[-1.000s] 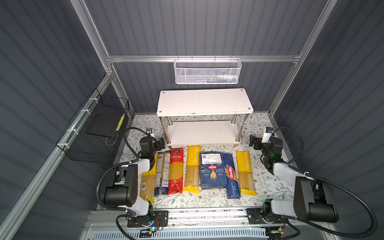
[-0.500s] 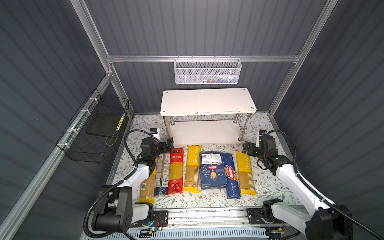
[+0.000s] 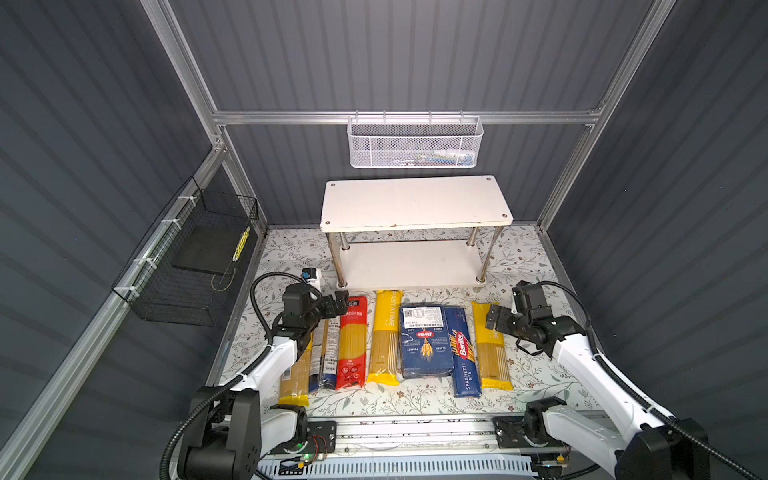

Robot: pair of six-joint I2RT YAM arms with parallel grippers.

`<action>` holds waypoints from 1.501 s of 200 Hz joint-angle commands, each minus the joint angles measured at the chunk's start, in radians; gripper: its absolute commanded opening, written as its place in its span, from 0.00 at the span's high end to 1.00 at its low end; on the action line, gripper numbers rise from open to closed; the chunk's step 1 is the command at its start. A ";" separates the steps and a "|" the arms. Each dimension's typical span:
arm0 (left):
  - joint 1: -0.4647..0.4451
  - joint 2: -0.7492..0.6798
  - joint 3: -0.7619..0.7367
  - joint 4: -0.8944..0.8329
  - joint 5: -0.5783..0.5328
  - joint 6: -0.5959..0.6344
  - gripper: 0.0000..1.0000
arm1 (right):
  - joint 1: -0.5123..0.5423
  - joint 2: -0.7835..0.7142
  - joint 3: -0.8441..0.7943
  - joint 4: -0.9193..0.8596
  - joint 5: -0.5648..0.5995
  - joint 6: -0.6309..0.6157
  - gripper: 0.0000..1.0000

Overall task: Place and organize the pasta boxes and bags onto the shelf
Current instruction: 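Lower the right gripper over the yellow PASTATIME bag while the left lowers too, then close the right gripper on the end of the yellow PASTATIME bag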

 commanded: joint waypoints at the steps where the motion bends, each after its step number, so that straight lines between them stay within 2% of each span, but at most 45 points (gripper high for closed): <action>1: 0.004 0.006 0.016 -0.078 0.006 -0.015 0.00 | 0.029 0.021 0.027 -0.087 0.005 0.031 0.01; 39: 0.003 -0.018 -0.041 -0.076 0.033 -0.021 0.00 | 0.067 0.052 0.010 -0.102 -0.002 0.063 0.01; 71: 0.004 -0.108 -0.127 0.036 0.077 -0.024 0.00 | 0.078 0.075 -0.015 -0.072 -0.006 0.076 0.01; 101: 0.003 -0.173 -0.168 0.087 0.073 -0.010 0.00 | 0.093 0.135 -0.015 -0.066 0.003 0.073 0.01; 156: 0.004 -0.198 -0.155 0.069 0.005 0.048 0.00 | 0.100 0.216 -0.017 -0.027 -0.013 0.059 0.01; 209: 0.004 -0.213 -0.163 0.079 0.017 0.051 0.00 | 0.104 0.296 0.007 -0.010 -0.059 0.073 0.01; 300: 0.003 -0.200 -0.157 0.076 0.016 0.051 0.00 | 0.108 0.364 0.022 -0.045 -0.016 0.092 0.01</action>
